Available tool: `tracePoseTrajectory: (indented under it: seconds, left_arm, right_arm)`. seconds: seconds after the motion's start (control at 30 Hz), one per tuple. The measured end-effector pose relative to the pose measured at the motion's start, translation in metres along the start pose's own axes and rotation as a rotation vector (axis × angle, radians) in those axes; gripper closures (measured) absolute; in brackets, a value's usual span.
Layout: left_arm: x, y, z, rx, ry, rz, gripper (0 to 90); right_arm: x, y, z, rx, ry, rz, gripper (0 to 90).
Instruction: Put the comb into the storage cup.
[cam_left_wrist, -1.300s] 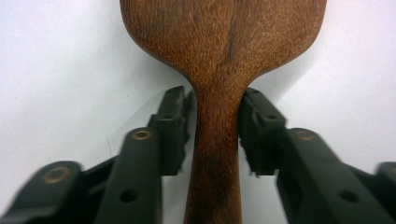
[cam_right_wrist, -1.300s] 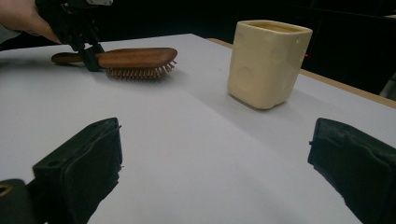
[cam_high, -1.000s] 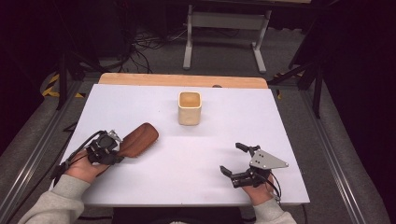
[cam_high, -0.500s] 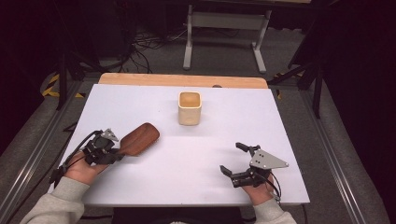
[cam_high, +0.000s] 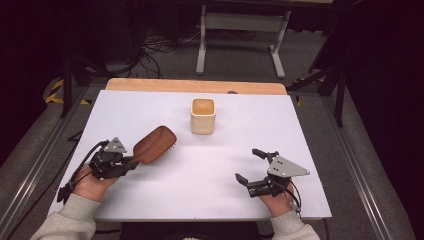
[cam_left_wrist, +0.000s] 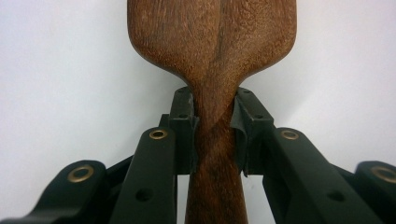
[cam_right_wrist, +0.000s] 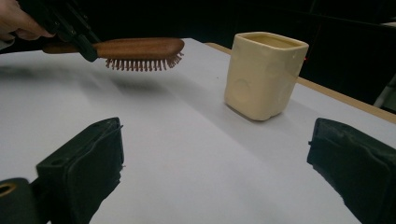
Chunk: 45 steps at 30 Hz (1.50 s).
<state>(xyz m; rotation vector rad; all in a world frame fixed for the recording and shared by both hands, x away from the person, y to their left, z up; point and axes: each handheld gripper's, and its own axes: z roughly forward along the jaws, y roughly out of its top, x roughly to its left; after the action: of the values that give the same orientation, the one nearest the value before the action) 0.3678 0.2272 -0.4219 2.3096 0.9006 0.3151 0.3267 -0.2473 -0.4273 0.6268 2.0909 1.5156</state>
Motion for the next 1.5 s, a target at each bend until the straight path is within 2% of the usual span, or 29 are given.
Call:
tracePoseTrajectory:
  seconds: [0.13, 0.17, 0.23, 0.43, 0.47, 0.57, 0.83, 1.07, 1.27, 1.5]
  left_arm:
    - [-0.008, 0.002, -0.004, -0.082, -0.011, 0.005, 72.4]
    - [-0.008, 0.002, -0.004, -0.082, -0.011, 0.005, 72.4]
    - [-0.014, 0.002, -0.006, -0.136, -0.019, 0.014, 72.4]
    - [-0.024, 0.004, -0.010, -0.217, -0.017, 0.040, 72.4]
    - [-0.024, 0.004, -0.010, -0.217, -0.017, 0.040, 72.4]
    - [-0.029, 0.004, -0.012, -0.270, -0.019, 0.048, 72.4]
    - [-0.050, 0.005, -0.008, -0.387, 0.005, 0.093, 72.4]
    - [-0.058, 0.006, -0.002, -0.417, -0.005, 0.107, 72.4]
    - [-0.062, 0.006, 0.002, -0.439, -0.016, 0.098, 72.4]
    - [-0.066, 0.008, 0.007, -0.430, -0.030, 0.111, 72.3]
  right_arm:
    - [-0.001, 0.007, 0.003, 0.004, 0.009, -0.002, 4.0]
    - [-0.001, 0.007, 0.003, 0.004, 0.009, -0.002, 4.0]
    - [0.000, 0.014, 0.006, 0.004, 0.017, -0.010, 4.2]
    - [0.001, 0.025, 0.014, 0.008, 0.039, -0.027, 4.4]
    - [0.001, 0.025, 0.014, 0.008, 0.039, -0.027, 4.4]
    - [0.002, 0.031, 0.019, 0.016, 0.056, -0.027, 4.4]
    - [0.006, 0.047, 0.031, 0.030, 0.099, -0.036, 4.4]
    - [0.009, 0.059, 0.044, 0.058, 0.134, -0.038, 4.3]
    - [0.012, 0.069, 0.053, 0.078, 0.156, -0.036, 4.2]
    - [0.016, 0.083, 0.073, 0.105, 0.195, -0.022, 3.9]
